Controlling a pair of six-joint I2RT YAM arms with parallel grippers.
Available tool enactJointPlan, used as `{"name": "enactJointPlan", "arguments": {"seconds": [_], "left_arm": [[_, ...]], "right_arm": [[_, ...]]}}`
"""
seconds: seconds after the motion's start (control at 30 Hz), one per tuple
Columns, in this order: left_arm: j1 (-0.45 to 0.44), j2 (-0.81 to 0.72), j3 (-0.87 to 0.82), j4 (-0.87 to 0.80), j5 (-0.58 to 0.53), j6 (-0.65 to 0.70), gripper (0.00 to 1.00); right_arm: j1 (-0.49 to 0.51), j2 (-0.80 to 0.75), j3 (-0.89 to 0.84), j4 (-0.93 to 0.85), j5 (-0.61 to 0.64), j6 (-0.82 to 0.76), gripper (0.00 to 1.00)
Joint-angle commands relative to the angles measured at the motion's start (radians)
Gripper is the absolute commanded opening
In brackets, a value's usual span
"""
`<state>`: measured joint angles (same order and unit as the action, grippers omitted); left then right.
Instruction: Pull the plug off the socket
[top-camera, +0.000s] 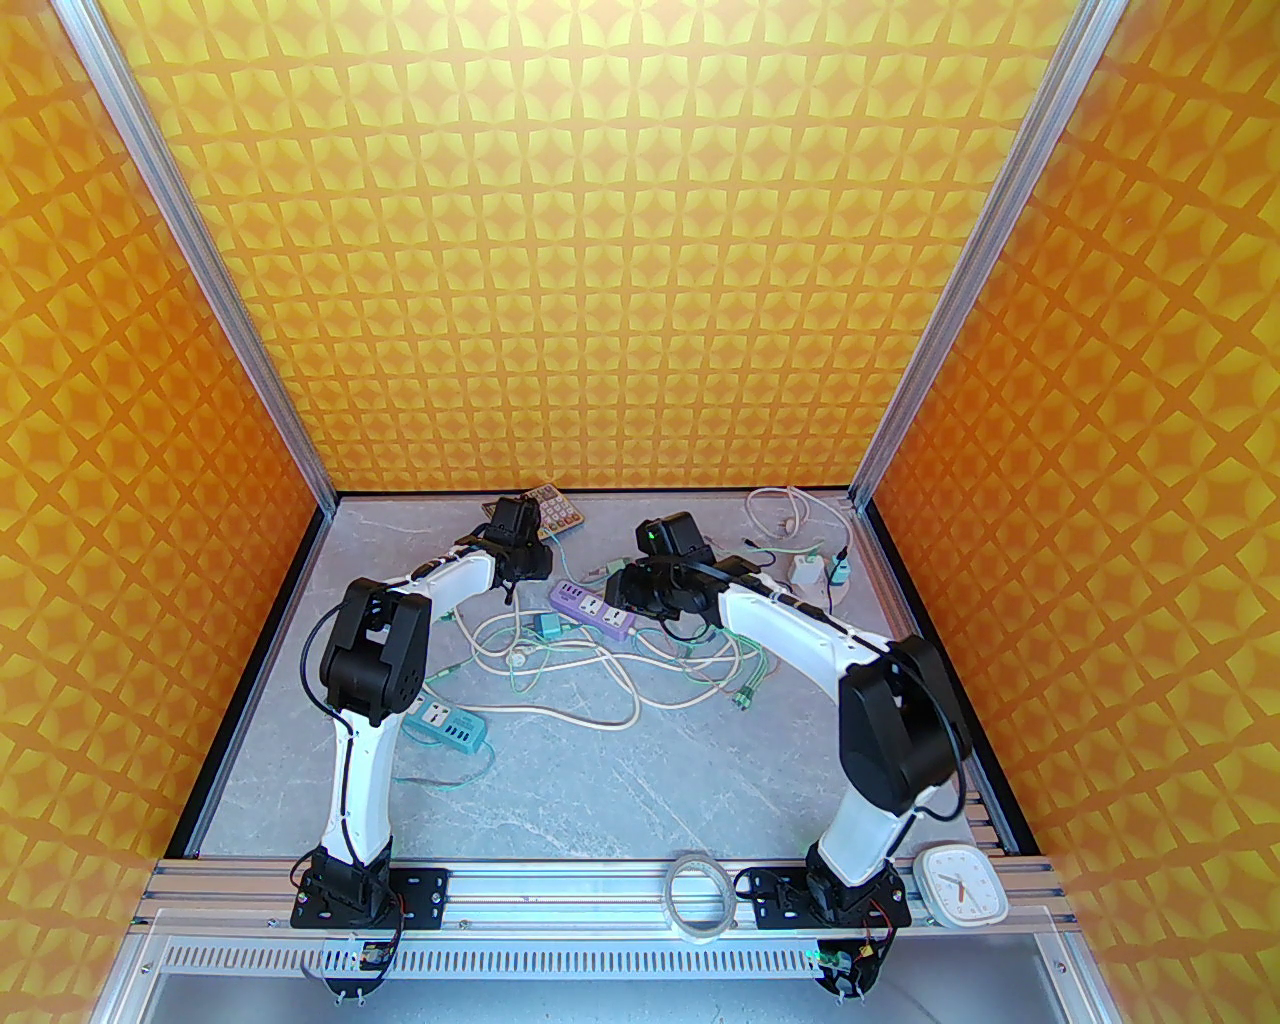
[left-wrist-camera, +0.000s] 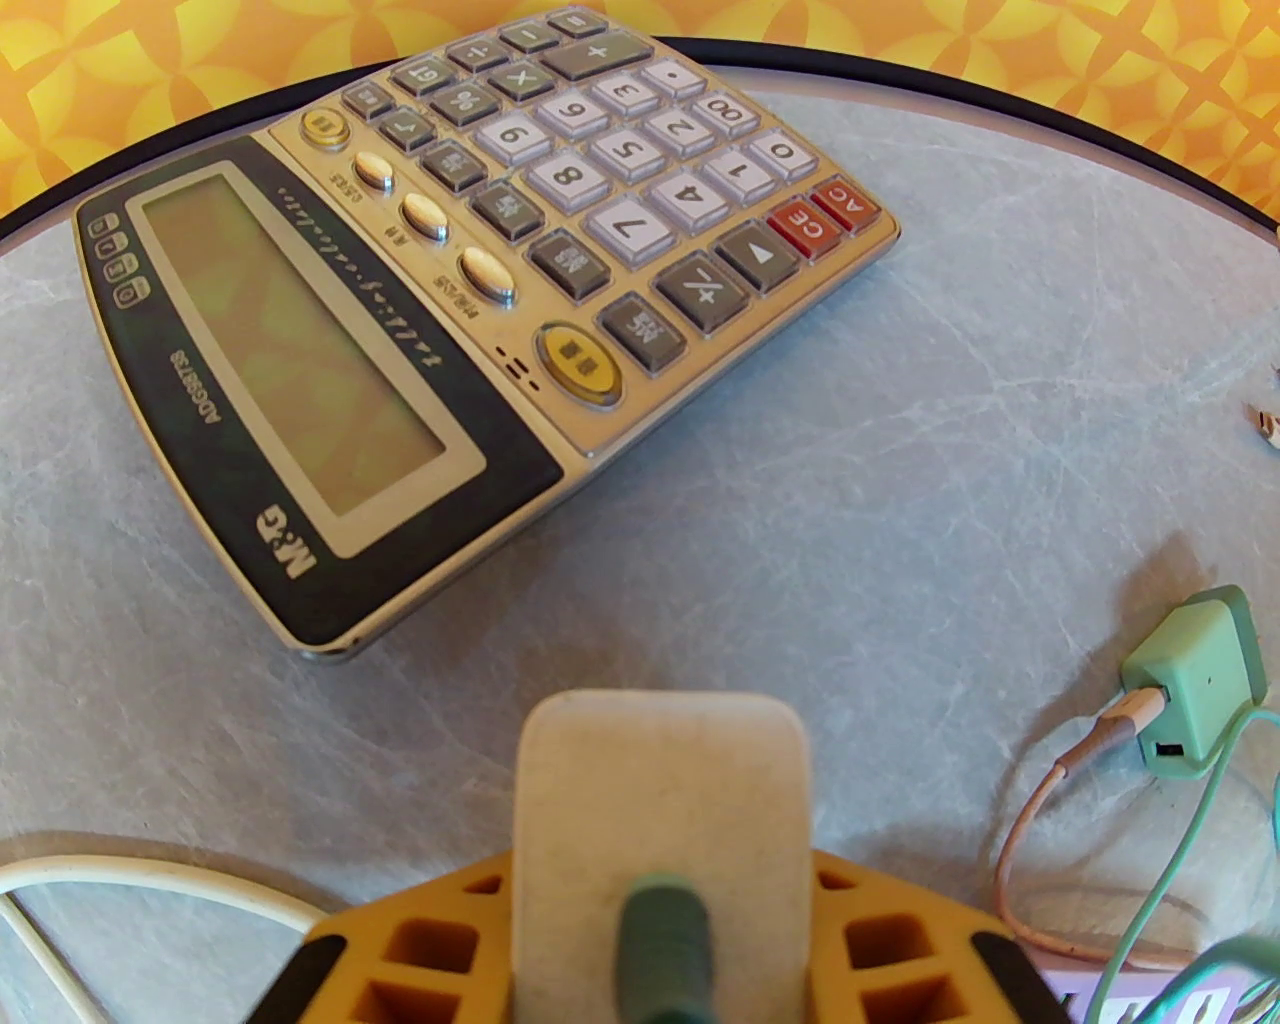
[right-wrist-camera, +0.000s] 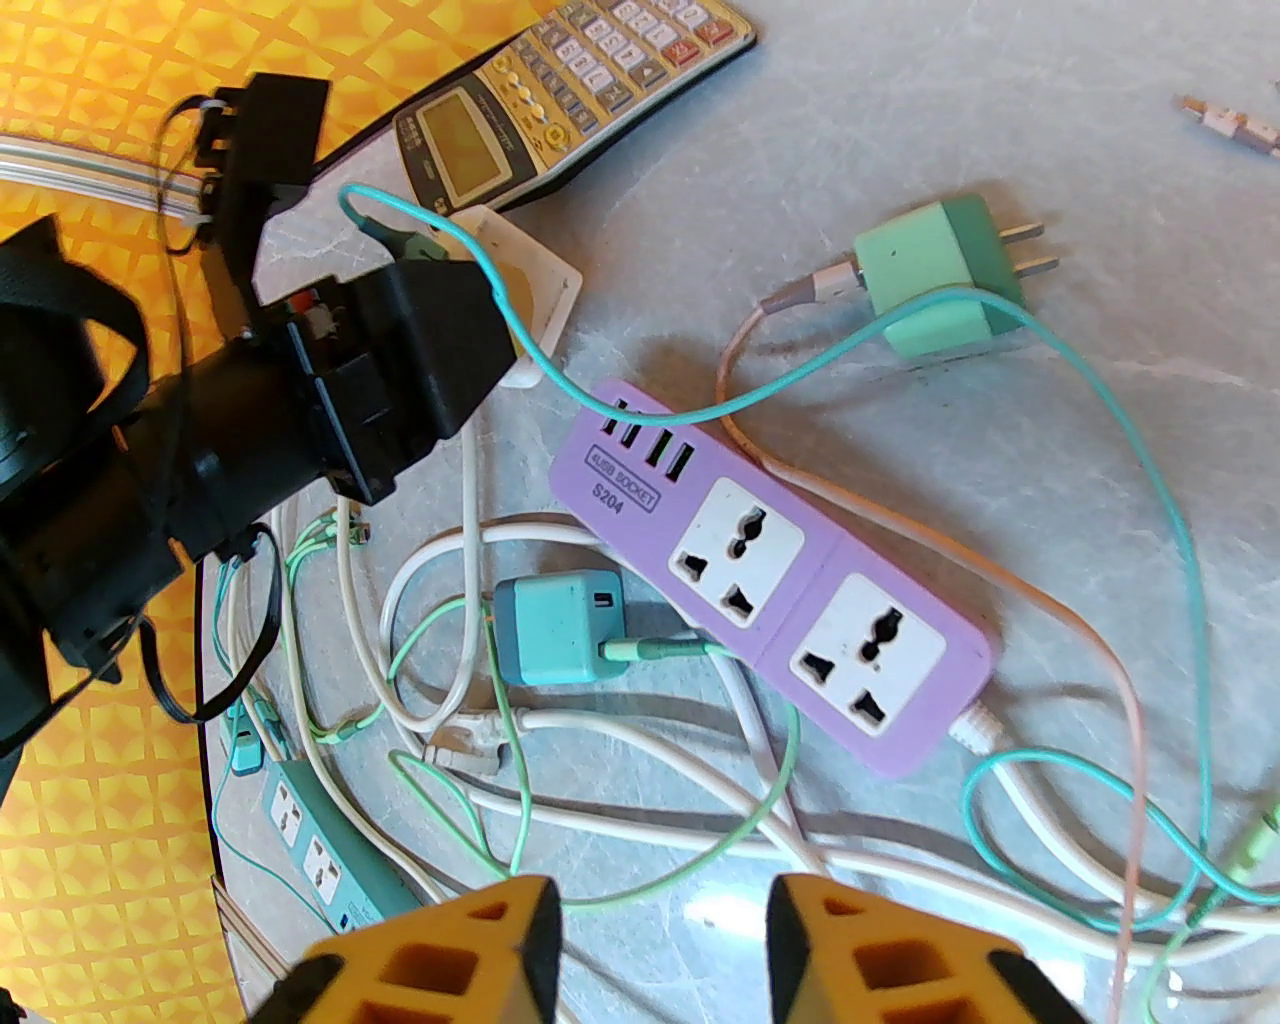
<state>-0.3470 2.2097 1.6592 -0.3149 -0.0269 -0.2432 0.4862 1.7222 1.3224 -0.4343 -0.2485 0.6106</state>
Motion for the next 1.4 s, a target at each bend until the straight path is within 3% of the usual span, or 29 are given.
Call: {"name": "enactJointPlan", "arguments": {"seconds": [0.0, 0.17, 0.33, 0.53, 0.77, 0.87, 1.1, 1.37], "left_arm": [[-0.005, 0.005, 0.033, -0.032, 0.014, -0.017, 0.43], [-0.011, -0.03, 0.022, -0.053, 0.014, -0.022, 0.78], [-0.021, -0.091, 0.001, -0.067, 0.013, -0.028, 0.99], [-0.029, -0.199, -0.052, -0.1, 0.014, -0.057, 0.99], [-0.035, -0.374, -0.204, -0.14, 0.014, -0.122, 0.99], [-0.039, -0.45, -0.289, -0.146, 0.014, -0.149, 0.99], [-0.099, -0.678, -0.556, -0.045, 0.012, -0.222, 0.99], [-0.188, -0.867, -0.744, 0.081, 0.007, -0.266, 0.99]], "right_arm": [[-0.002, -0.055, -0.027, -0.021, 0.05, -0.028, 0.44], [-0.002, -0.096, -0.051, -0.03, 0.072, -0.027, 0.52], [-0.002, -0.141, -0.088, -0.029, 0.087, -0.026, 0.55], [-0.003, -0.227, -0.147, -0.044, 0.147, -0.032, 0.61], [-0.005, -0.356, -0.21, -0.094, 0.345, -0.068, 0.9], [-0.01, -0.401, -0.234, -0.11, 0.434, -0.094, 0.98], [-0.086, -0.469, -0.281, -0.145, 0.636, -0.106, 0.98], [-0.246, -0.435, -0.251, -0.154, 0.714, -0.132, 0.98]]}}
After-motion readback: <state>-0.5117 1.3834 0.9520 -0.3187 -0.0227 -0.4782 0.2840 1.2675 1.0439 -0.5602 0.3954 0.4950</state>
